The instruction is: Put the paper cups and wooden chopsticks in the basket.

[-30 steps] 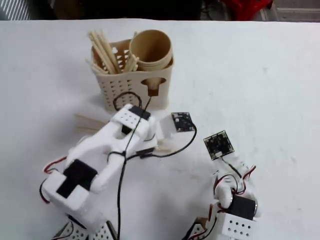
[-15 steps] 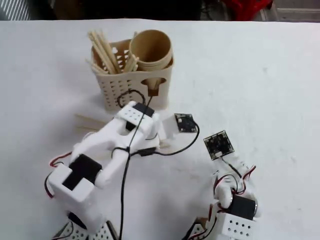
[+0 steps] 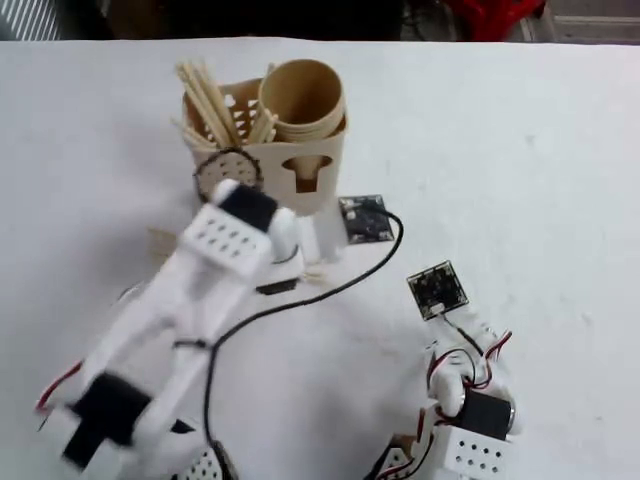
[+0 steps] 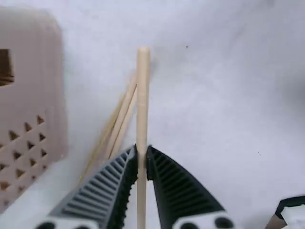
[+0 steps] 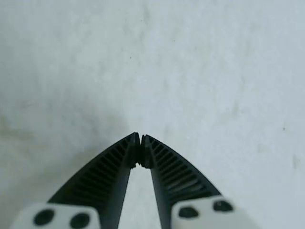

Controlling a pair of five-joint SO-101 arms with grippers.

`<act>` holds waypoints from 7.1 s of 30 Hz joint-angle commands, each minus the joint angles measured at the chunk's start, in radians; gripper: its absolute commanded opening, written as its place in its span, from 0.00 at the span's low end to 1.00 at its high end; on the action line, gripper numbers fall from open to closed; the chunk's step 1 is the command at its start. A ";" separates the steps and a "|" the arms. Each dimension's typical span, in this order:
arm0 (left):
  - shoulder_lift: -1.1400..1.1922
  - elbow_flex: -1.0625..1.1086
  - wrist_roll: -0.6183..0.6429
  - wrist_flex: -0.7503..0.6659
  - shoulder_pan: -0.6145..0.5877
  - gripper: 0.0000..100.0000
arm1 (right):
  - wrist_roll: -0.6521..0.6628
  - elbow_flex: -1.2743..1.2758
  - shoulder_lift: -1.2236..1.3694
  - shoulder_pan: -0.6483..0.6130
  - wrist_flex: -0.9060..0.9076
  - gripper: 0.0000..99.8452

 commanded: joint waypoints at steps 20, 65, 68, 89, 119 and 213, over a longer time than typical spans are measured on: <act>-0.490 -0.399 0.523 -0.321 0.004 0.02 | 0.003 0.009 -0.007 0.001 0.004 0.02; -0.143 -0.505 0.931 -0.729 -0.369 0.11 | 0.003 0.009 -0.007 0.001 0.004 0.02; -0.145 -0.506 0.931 -0.718 -0.371 0.13 | 0.003 0.009 -0.007 0.001 0.004 0.02; -0.369 -0.494 0.770 -0.146 -0.189 0.06 | 0.003 0.009 -0.007 0.001 0.004 0.02; 0.088 0.344 -0.012 -0.555 -0.030 0.13 | 0.003 0.009 -0.007 0.001 0.004 0.02; -0.369 -0.265 0.729 -0.994 -0.214 0.02 | 0.003 0.009 -0.007 0.001 0.004 0.02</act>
